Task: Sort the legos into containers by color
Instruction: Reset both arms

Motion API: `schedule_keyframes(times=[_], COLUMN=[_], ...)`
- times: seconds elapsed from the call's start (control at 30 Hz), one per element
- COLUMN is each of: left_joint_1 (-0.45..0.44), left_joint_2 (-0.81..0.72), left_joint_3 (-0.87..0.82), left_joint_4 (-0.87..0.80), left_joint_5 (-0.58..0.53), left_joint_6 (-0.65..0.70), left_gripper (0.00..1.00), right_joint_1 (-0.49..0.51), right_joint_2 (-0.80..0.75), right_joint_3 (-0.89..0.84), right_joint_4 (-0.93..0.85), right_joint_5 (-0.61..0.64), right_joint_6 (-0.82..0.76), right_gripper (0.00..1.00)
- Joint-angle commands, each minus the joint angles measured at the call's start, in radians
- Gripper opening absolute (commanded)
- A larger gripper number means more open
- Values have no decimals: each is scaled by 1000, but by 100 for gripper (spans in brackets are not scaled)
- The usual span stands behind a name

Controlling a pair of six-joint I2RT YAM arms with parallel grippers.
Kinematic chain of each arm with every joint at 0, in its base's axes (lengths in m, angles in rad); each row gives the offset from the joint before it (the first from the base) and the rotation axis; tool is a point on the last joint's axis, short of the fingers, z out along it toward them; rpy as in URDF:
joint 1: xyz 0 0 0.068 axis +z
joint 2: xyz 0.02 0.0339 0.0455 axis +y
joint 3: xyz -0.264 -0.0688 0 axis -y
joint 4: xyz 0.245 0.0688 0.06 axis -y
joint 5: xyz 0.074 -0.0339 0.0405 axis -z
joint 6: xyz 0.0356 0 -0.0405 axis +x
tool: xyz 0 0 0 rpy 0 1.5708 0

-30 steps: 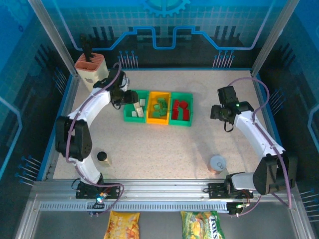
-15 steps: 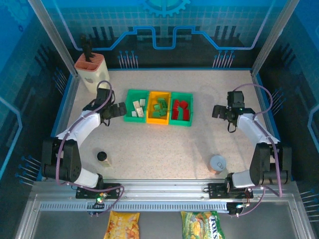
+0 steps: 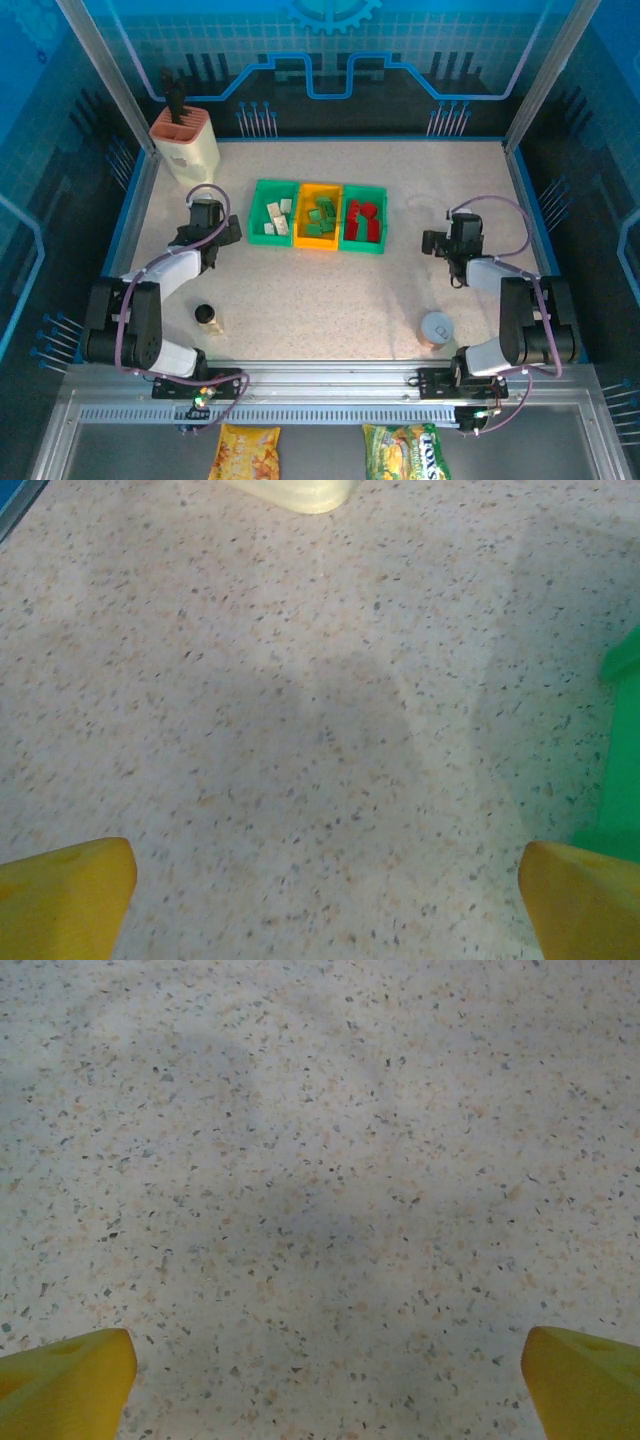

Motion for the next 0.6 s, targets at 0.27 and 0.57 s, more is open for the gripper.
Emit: schedule_keyframes(times=[0.27,0.57], left_joint_1=[23,33], left_joint_2=[39,100], left_joint_3=[-235,-293], left_joint_4=[644,805], left_joint_5=[167,245], left_joint_6=[163,182], left_gripper=[99,99], right_joint_1=[114,81], right_joint_2=[73,86], right_joint_3=[-141,-136], right_joint_4=[620,617], right_joint_5=[-8,-85], right_joint_6=[-143,-134], right_gripper=[100,100])
